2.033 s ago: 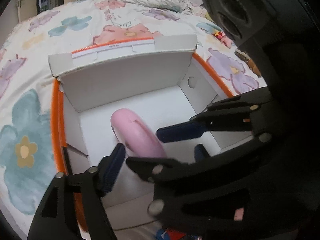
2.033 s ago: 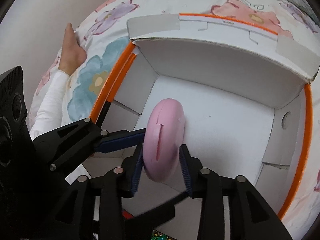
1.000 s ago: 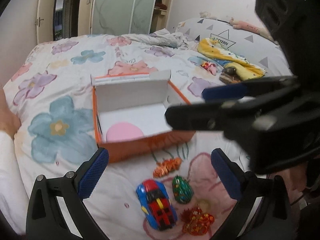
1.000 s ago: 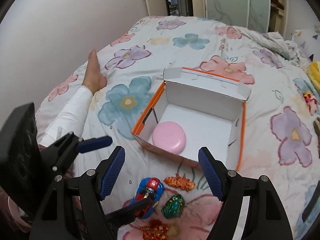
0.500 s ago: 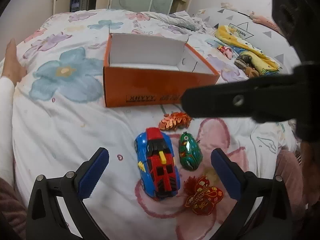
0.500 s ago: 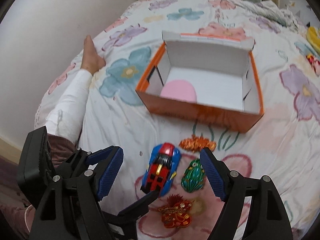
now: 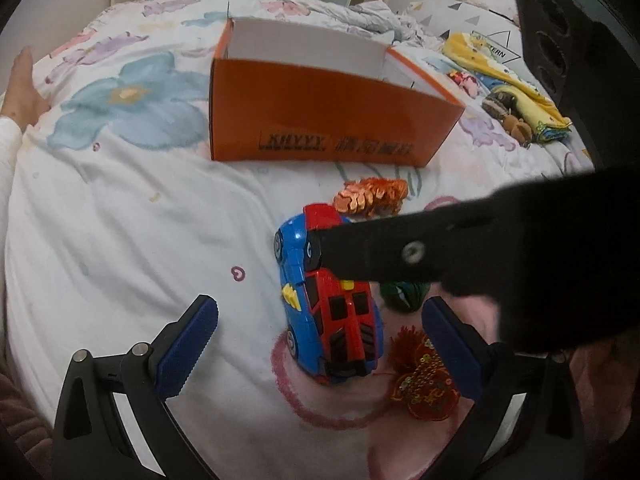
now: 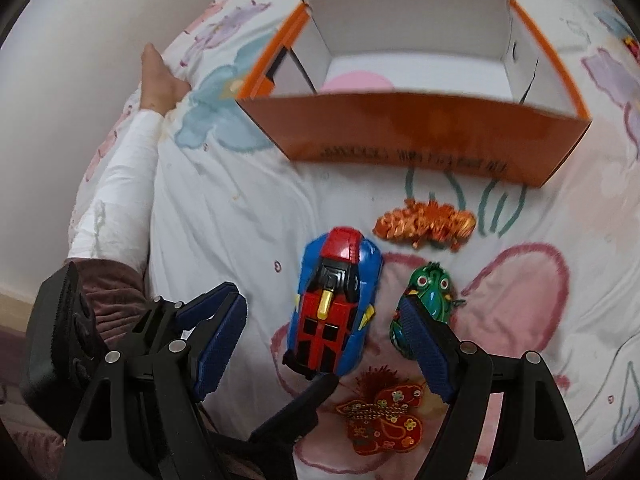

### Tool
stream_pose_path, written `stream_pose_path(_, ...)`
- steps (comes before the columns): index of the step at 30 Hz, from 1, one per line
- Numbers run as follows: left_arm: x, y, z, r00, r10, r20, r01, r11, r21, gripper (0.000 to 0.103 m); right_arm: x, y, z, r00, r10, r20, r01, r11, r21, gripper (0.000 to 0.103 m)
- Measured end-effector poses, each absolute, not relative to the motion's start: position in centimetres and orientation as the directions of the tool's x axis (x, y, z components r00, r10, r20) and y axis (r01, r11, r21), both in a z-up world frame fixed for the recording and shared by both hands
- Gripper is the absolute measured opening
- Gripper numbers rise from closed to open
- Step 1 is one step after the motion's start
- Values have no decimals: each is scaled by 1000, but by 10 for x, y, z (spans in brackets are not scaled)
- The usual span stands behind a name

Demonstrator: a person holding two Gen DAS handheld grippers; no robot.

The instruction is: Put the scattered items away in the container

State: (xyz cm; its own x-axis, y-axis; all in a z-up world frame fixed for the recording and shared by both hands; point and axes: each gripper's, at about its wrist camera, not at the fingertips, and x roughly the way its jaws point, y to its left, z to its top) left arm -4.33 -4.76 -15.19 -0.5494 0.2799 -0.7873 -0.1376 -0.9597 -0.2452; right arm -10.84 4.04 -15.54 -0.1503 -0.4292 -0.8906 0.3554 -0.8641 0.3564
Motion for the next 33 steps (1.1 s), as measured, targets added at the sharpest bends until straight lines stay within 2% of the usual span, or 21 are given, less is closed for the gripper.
stream_pose_path(15,-54,-53,-178,-494,285,-821,-87,-956,-280,102,-119,25,-207,-44,-412,-910,308,-872,380,79)
stream_pose_path(19,-58,-56,-181,-488,285,-825,-77,-956,-284,99,-122,21,-212,-30,-399,-916,308,-876,371,66)
stream_pose_path(21,-59,-56,-183,-482,284,-829,-79,-956,-282,95,-123,21,-217,-27,-387,-922,306,-881,361,59)
stream_pose_path(27,-55,-57,-181,-476,317,-820,-102,-946,-306,80,-122,22,-220,-33,-376,-926,312,-884,348,58)
stream_pose_path(31,-51,-57,-177,-474,354,-806,-120,-933,-339,61,-121,20,-220,-32,-378,-925,320,-881,348,58)
stream_pose_path(33,-50,-56,-175,-473,357,-806,-122,-932,-341,58,-121,20,-221,-29,-381,-924,320,-879,352,58)
